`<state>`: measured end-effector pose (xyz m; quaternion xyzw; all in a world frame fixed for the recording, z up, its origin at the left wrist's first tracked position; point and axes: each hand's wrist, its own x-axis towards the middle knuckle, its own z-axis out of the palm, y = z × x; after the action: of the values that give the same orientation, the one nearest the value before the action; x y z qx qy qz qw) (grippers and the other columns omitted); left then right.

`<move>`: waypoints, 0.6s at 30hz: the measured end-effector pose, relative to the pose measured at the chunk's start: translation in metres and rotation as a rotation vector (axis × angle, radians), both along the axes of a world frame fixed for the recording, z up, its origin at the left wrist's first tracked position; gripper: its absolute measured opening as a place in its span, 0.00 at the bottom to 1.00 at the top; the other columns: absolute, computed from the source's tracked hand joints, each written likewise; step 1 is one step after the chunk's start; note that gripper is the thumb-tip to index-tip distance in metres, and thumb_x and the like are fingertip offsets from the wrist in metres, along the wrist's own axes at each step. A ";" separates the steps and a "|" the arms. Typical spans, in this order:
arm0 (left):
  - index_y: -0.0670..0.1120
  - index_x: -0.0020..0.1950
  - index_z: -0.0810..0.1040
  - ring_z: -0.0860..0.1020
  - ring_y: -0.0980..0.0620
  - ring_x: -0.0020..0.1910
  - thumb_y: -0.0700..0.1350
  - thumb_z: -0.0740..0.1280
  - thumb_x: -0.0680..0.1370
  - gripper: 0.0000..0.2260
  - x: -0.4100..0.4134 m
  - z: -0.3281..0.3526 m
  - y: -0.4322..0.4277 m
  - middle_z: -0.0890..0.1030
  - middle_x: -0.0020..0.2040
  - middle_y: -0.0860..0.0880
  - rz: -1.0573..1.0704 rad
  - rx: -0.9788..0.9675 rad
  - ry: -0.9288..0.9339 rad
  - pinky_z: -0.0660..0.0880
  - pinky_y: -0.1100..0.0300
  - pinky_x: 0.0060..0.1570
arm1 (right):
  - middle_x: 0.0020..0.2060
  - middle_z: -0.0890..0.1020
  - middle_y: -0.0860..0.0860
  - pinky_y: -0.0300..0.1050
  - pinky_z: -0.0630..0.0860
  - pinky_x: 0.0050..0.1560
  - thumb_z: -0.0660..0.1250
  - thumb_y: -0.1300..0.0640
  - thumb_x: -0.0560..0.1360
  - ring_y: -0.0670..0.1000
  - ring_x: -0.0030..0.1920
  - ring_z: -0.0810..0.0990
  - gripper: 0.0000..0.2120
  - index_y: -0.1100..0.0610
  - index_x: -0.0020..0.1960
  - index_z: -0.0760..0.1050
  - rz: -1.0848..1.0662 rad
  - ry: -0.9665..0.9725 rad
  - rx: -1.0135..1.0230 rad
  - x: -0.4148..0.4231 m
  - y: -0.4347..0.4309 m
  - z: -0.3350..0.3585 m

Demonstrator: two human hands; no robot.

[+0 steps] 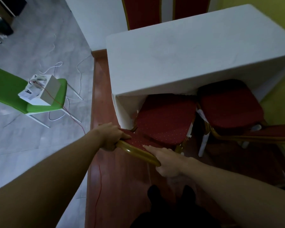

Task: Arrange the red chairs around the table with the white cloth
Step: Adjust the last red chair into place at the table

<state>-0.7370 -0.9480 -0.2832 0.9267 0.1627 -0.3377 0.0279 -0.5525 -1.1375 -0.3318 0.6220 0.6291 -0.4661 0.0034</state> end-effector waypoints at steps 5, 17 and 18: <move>0.64 0.74 0.66 0.79 0.50 0.47 0.56 0.63 0.75 0.26 0.045 -0.001 -0.040 0.83 0.52 0.53 -0.102 -0.043 -0.021 0.75 0.55 0.51 | 0.81 0.56 0.47 0.57 0.62 0.75 0.62 0.60 0.75 0.56 0.77 0.64 0.43 0.37 0.80 0.43 0.029 -0.014 0.017 0.052 -0.044 -0.011; 0.58 0.77 0.65 0.78 0.49 0.57 0.50 0.63 0.77 0.28 0.044 -0.003 -0.068 0.80 0.61 0.50 0.010 -0.185 -0.077 0.71 0.57 0.57 | 0.76 0.68 0.44 0.55 0.63 0.73 0.63 0.63 0.77 0.48 0.70 0.71 0.41 0.36 0.80 0.48 0.140 -0.006 0.005 0.097 -0.054 0.005; 0.59 0.76 0.65 0.78 0.49 0.57 0.51 0.63 0.75 0.28 0.048 -0.008 -0.070 0.80 0.60 0.50 0.014 -0.196 -0.086 0.73 0.55 0.58 | 0.69 0.75 0.44 0.48 0.68 0.66 0.63 0.63 0.77 0.48 0.62 0.76 0.41 0.35 0.80 0.50 0.131 -0.012 0.007 0.105 -0.056 0.006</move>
<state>-0.6889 -1.0185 -0.2911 0.9319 0.1342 -0.3119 0.1277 -0.4472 -1.1935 -0.3257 0.5825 0.6699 -0.4590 0.0356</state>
